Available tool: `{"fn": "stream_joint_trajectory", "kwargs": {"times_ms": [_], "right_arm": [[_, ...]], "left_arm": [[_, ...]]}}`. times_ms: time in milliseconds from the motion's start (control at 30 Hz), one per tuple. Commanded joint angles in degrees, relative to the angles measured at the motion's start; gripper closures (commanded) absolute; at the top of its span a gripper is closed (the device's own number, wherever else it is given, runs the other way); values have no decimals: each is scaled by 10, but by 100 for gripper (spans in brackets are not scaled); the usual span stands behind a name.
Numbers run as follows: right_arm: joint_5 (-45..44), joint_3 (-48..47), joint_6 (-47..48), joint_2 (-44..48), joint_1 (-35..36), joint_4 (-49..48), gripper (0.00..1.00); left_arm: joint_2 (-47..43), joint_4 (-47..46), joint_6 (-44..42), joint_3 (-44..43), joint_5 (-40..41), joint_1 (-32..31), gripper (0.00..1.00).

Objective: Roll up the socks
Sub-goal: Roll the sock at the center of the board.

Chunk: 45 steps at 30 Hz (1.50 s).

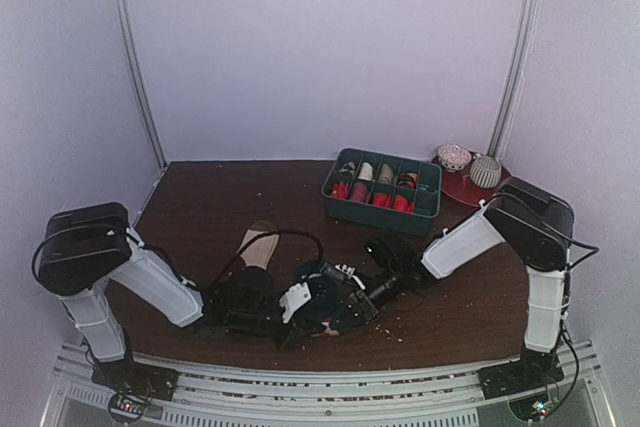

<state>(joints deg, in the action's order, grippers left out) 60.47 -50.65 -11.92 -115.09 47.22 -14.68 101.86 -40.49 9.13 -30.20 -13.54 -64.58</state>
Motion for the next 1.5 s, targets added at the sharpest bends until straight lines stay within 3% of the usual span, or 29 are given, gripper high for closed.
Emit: {"fn": "stream_joint_trajectory", "kwargs": {"times_ms": [0, 167, 300, 500, 733, 1233, 1367, 1467], "right_arm": [[-145, 30, 16, -27, -1, 135, 87], [-198, 69, 36, 99, -1, 13, 69], [-243, 113, 94, 190, 5, -76, 66], [-307, 154, 269, 257, 59, -96, 60], [-344, 137, 354, 223, 96, -47, 59], [-377, 104, 396, 143, 119, -61, 61], [-394, 104, 386, 118, 128, -48, 70], [-413, 104, 356, 101, 130, -38, 86]], "left_arm": [[42, 82, 49, -14, 30, -3, 100], [64, 161, 161, -14, 12, 26, 100], [89, 178, 226, -2, -31, 50, 100], [132, 187, 265, 2, -80, 80, 100], [140, 211, 265, 3, -104, 89, 100], [148, 223, 251, 0, -113, 89, 100], [149, 221, 247, 0, -116, 90, 100], [142, 218, 233, -2, -118, 90, 100]]}}
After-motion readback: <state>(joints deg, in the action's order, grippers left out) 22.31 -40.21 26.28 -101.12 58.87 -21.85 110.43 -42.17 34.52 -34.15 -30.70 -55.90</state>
